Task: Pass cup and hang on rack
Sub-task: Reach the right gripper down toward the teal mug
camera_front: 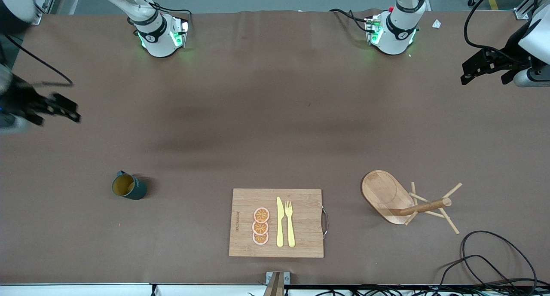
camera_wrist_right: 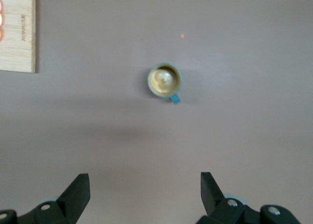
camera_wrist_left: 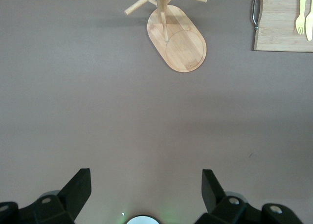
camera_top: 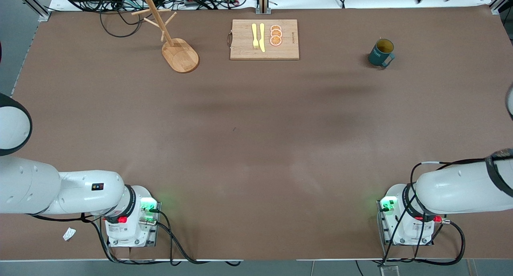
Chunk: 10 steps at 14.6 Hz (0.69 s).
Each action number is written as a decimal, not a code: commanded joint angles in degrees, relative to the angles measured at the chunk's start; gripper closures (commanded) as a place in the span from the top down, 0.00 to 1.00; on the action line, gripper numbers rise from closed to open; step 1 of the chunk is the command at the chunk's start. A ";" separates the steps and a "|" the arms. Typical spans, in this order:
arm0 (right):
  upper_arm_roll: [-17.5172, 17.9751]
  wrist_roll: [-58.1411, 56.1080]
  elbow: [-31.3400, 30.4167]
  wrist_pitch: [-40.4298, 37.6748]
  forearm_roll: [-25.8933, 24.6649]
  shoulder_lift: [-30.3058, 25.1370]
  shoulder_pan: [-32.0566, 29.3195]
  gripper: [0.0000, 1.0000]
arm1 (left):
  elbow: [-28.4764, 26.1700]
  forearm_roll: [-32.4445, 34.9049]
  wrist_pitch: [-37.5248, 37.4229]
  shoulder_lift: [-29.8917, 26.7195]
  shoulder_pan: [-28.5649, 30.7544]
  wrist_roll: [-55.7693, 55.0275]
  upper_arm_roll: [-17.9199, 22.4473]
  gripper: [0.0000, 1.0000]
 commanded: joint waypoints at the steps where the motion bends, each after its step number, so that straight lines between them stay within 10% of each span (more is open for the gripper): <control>1: -0.28 -0.14 1.17 5.94 1.82 9.53 -0.01 1.00 | 1.03 -0.21 -0.83 0.04 0.07 -0.25 -0.11 1.00; 10: -0.37 7.51 0.82 26.61 1.29 28.62 3.51 1.00 | 1.11 -0.21 -0.83 1.96 -0.01 -0.69 -0.20 1.00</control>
